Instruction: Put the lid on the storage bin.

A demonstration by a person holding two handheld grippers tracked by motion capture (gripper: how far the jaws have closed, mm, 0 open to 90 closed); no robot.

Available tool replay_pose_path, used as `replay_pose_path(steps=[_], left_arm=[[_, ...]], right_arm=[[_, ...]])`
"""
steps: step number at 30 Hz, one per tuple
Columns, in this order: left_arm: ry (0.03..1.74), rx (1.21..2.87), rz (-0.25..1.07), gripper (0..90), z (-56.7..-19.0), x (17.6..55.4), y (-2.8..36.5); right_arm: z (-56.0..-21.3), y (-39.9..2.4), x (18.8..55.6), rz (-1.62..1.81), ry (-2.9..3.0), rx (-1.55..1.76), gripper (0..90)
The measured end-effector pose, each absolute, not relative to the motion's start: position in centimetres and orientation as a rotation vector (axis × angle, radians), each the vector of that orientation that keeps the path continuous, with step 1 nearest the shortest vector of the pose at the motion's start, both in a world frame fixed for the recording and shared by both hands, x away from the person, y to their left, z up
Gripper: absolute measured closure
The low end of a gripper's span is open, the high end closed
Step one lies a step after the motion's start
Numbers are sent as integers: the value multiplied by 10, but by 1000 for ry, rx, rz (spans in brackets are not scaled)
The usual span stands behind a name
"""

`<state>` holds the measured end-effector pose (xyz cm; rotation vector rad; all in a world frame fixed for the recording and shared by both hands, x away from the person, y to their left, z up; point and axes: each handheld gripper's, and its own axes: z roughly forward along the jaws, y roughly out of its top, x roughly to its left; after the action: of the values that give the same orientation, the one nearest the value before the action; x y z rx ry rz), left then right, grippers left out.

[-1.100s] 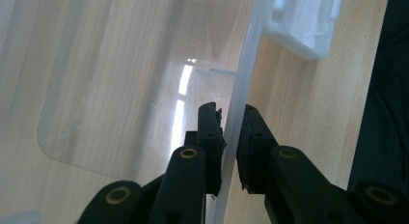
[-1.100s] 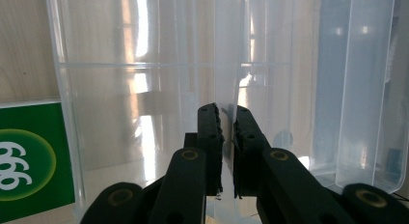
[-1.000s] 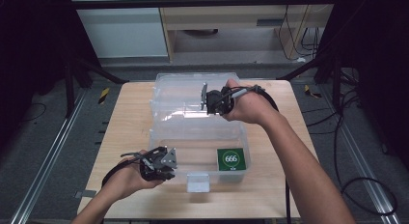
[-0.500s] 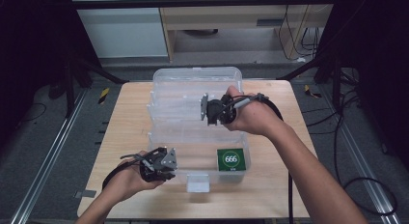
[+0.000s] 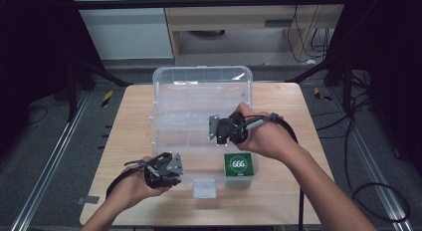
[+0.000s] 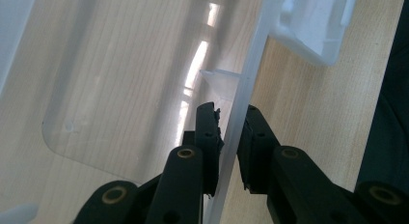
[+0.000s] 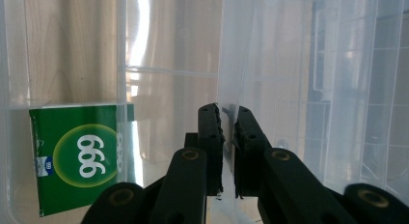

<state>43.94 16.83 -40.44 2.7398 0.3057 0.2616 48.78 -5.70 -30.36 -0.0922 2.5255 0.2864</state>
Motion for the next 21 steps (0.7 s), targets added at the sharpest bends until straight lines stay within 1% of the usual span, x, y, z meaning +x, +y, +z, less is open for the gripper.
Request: replay_pose_path(steps=[10,21], left_arm=[[312,2728,257,796,-405,440,168],[314,2714,252,796,-407,440,167]], right_arm=[[-307,-57,488,287,2497,-56,828],[-309,-60,474,312,2496,-67,831]])
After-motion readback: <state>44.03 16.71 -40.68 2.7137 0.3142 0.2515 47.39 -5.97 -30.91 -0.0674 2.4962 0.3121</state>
